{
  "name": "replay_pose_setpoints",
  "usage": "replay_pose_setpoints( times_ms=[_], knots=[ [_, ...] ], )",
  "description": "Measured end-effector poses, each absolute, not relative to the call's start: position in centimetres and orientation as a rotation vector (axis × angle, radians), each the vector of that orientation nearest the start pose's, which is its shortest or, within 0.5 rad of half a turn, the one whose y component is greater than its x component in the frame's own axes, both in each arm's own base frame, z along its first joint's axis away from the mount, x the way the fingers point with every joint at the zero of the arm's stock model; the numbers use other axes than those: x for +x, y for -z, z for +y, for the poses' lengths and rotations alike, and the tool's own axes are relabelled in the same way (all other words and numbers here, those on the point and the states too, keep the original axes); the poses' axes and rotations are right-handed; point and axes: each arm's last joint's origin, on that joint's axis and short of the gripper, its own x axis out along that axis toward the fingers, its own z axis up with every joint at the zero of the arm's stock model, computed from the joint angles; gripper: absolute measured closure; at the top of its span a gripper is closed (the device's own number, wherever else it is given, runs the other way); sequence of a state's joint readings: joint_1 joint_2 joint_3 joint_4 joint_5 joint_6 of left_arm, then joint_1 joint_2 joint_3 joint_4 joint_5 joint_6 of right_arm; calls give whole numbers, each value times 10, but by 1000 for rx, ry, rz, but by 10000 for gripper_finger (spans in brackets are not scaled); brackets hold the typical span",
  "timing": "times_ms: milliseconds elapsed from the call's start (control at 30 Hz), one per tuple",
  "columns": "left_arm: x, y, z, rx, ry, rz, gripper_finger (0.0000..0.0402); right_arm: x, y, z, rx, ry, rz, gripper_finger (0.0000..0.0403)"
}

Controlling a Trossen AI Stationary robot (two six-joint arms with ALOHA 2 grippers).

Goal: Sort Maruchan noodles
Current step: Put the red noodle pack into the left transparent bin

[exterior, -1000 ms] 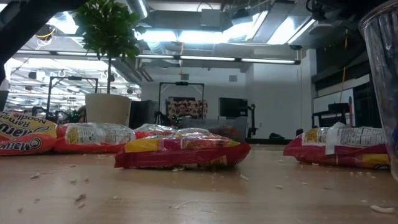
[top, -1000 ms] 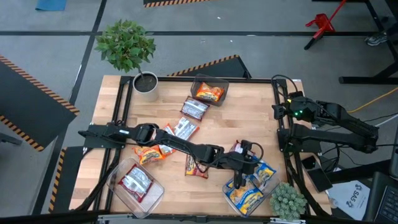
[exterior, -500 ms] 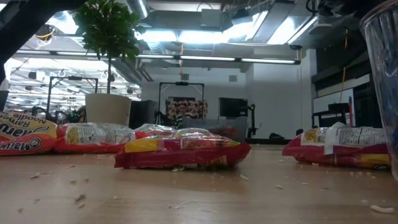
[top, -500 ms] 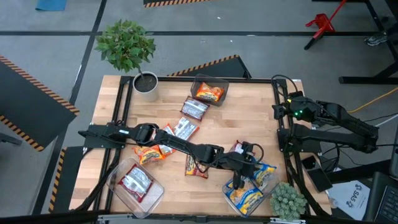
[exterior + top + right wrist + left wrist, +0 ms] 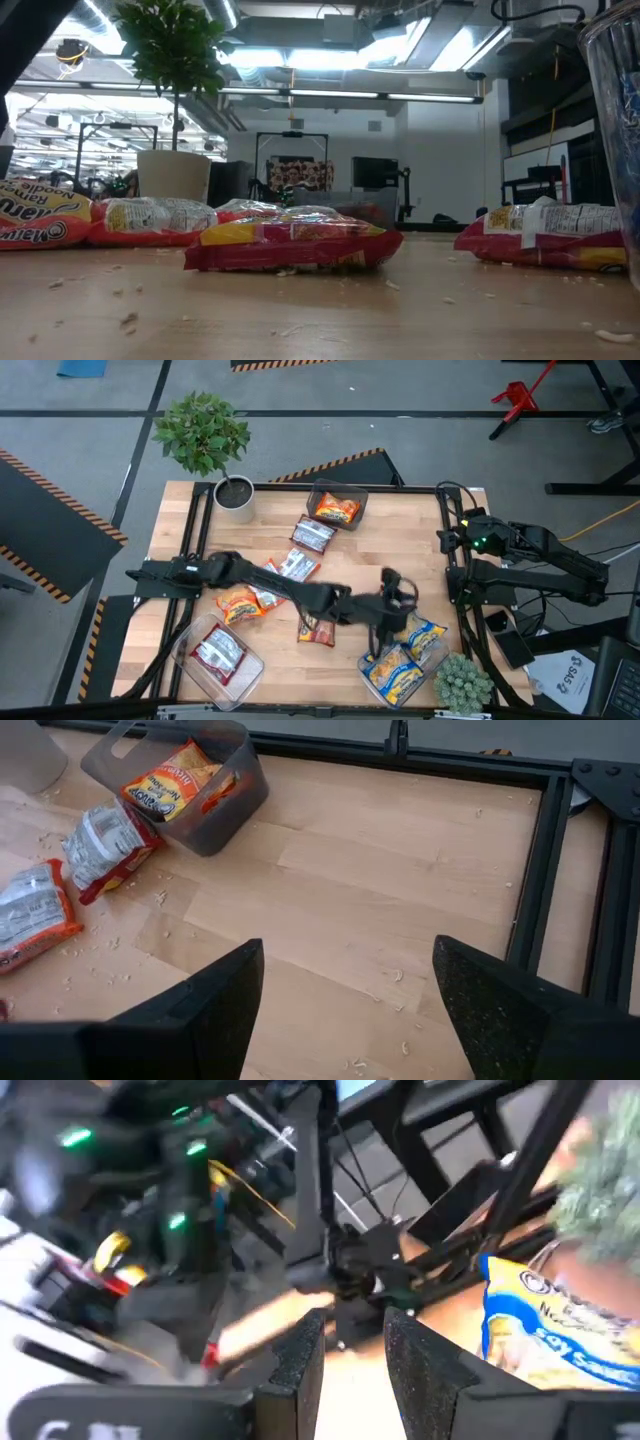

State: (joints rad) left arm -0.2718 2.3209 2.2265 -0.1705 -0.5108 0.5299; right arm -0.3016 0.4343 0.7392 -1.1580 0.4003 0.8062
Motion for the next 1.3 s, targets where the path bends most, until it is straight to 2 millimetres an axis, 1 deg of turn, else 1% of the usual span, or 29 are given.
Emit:
replay_pose_setpoints(
  times_ms=[67,133,200,300,367,433,500,533,600,733,800,900,1000,1100,1233,1300],
  knots=[
    [511,-331,-110,462,-122,343,301,52,-274,-28,681,965,554,123],
    [500,-343,-86,285,-86,412,301,52,-274,-28,681,964,555,123],
    [491,-348,-62,129,-32,502,301,52,-274,-28,678,965,555,123],
    [482,-352,-33,-37,95,588,301,52,-274,-28,673,973,552,123],
    [477,-355,-21,-99,157,617,301,52,-274,-28,673,973,552,123],
    [475,-354,-17,-113,172,643,301,52,-274,-28,672,973,552,123],
    [477,-343,-19,-93,173,660,301,52,-274,-28,672,973,552,123],
    [480,-335,-23,-85,169,655,301,52,-274,-28,672,973,552,123],
    [486,-312,-32,-100,170,635,301,52,-274,-28,672,974,556,123],
    [488,-259,-46,-169,141,625,301,52,-274,-28,671,974,557,123],
    [487,-237,-46,-231,117,602,301,52,-274,-28,670,976,556,123],
    [485,-214,-45,-343,101,539,301,52,-274,-28,667,981,554,123],
    [478,-190,-43,-359,74,549,301,52,-274,-28,667,982,554,123],
    [472,-175,-47,-283,72,583,301,52,-274,-28,668,983,552,123],
    [464,-162,-59,-143,141,582,301,52,-274,-28,671,980,553,123],
    [461,-158,-65,-108,180,573,301,52,-274,-28,672,978,553,123]
  ],
)
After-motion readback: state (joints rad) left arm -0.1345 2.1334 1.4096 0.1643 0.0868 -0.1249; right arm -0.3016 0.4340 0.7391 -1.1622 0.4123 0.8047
